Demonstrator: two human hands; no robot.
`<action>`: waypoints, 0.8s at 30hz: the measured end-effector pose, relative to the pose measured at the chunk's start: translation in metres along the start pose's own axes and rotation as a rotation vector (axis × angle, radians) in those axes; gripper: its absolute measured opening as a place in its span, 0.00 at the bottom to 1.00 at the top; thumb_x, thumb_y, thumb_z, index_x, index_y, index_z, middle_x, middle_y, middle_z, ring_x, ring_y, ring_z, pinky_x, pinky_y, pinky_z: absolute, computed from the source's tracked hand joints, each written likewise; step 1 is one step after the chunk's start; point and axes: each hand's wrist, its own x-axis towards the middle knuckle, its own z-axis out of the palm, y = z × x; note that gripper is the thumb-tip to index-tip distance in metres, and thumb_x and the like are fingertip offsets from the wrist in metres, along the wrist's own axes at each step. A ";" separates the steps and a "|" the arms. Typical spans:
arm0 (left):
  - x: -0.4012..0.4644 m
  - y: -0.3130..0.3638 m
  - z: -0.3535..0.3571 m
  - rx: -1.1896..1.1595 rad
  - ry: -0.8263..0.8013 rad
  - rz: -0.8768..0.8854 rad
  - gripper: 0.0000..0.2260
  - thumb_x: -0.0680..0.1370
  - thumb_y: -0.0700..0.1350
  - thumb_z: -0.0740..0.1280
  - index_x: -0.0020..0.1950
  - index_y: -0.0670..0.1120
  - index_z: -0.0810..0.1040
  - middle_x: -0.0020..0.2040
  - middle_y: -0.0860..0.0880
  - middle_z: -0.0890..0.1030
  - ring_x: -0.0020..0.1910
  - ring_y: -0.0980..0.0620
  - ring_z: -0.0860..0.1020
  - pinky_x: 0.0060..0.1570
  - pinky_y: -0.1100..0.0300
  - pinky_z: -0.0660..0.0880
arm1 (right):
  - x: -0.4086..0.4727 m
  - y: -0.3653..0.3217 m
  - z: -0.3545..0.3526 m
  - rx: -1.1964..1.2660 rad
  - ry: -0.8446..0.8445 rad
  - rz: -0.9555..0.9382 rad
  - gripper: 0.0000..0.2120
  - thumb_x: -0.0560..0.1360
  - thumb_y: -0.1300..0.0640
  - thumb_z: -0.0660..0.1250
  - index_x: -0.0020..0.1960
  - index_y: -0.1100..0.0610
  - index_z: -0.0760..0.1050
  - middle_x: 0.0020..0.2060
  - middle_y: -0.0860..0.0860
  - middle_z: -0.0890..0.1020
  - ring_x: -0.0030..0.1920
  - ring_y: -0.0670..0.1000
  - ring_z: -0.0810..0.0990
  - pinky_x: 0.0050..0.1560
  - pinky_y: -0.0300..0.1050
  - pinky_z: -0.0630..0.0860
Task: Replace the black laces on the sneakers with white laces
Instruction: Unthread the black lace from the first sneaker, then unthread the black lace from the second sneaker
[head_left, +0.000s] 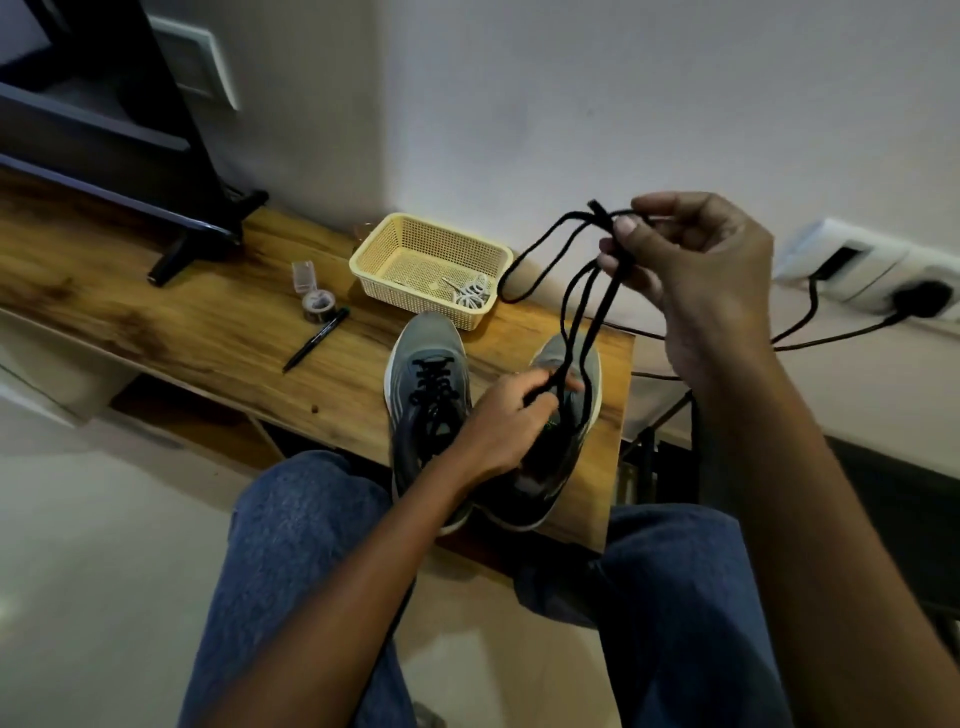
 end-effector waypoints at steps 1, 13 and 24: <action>0.001 -0.001 0.001 0.162 0.038 0.025 0.14 0.79 0.48 0.58 0.59 0.54 0.79 0.59 0.49 0.78 0.58 0.49 0.74 0.57 0.53 0.70 | -0.002 0.014 0.000 -0.043 0.057 0.007 0.06 0.73 0.69 0.69 0.47 0.61 0.76 0.41 0.56 0.81 0.41 0.55 0.84 0.42 0.46 0.82; -0.002 -0.003 -0.026 0.885 0.093 0.015 0.17 0.77 0.52 0.61 0.64 0.53 0.77 0.67 0.54 0.72 0.67 0.51 0.64 0.66 0.50 0.54 | -0.052 0.141 -0.018 -1.026 -0.217 -0.095 0.08 0.73 0.66 0.67 0.51 0.60 0.77 0.47 0.55 0.81 0.48 0.55 0.79 0.47 0.49 0.74; -0.004 -0.006 -0.050 0.807 0.354 -0.059 0.07 0.77 0.51 0.63 0.52 0.55 0.78 0.62 0.54 0.75 0.64 0.50 0.67 0.59 0.51 0.61 | -0.095 0.122 -0.006 -1.457 -0.399 -0.115 0.26 0.78 0.35 0.50 0.58 0.52 0.77 0.55 0.50 0.79 0.61 0.56 0.69 0.52 0.55 0.64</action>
